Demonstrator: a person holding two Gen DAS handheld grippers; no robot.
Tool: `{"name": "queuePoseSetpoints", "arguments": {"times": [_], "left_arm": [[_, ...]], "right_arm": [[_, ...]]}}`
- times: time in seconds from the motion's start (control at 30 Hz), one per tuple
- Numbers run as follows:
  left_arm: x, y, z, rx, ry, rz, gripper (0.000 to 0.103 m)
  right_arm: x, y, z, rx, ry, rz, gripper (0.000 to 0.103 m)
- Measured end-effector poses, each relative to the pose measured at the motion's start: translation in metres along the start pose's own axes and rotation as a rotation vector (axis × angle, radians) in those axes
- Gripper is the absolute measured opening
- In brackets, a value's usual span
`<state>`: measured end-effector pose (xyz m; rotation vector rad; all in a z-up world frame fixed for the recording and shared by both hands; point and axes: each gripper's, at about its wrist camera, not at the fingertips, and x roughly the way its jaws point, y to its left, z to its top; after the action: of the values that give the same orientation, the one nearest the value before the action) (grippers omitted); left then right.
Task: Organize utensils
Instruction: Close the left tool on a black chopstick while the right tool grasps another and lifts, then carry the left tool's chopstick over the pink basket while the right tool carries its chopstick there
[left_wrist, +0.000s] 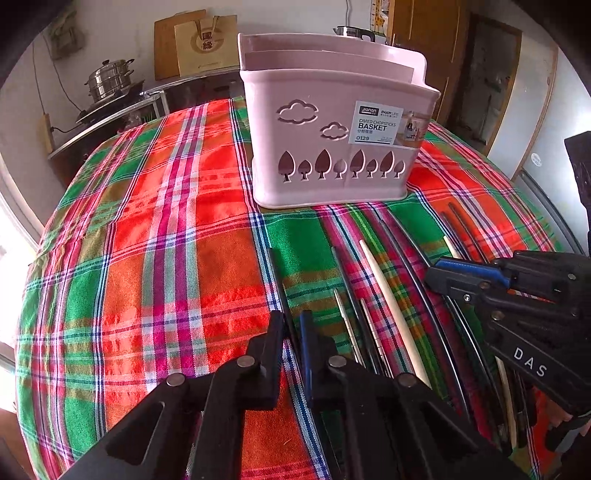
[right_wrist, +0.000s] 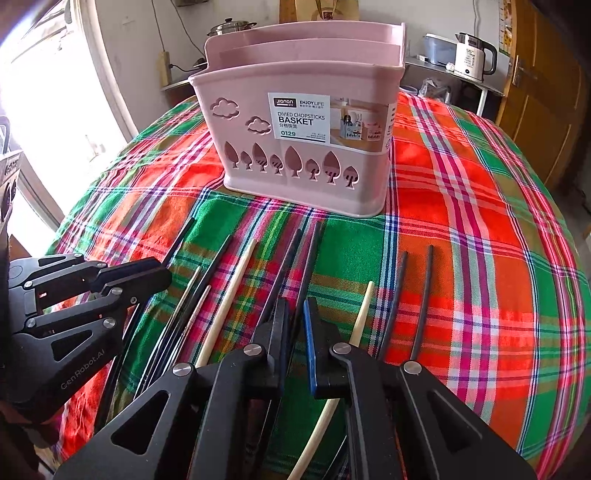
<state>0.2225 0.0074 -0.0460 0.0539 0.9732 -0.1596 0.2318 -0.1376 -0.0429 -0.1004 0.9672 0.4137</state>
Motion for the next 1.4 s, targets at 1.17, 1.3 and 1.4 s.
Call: {"name": "queuePoseSetpoints", "arguments": {"times": [1.17,1.3,1.4], "left_arm": [[-0.169,0.015,0.035,-0.029,-0.333,-0.127,0.005],[-0.173,0.014,0.040,-0.015,-0.337,-0.135,0.005],[-0.172,0.015,0.051,-0.017,-0.324,-0.151,0.005]], "right_arm": [[-0.147,0.004,0.016,-0.002,-0.359,0.077,0.005],[-0.153,0.002,0.020,-0.001,-0.374,0.084,0.005],[-0.156,-0.001,0.027,0.001,-0.383,0.084,0.005]]}}
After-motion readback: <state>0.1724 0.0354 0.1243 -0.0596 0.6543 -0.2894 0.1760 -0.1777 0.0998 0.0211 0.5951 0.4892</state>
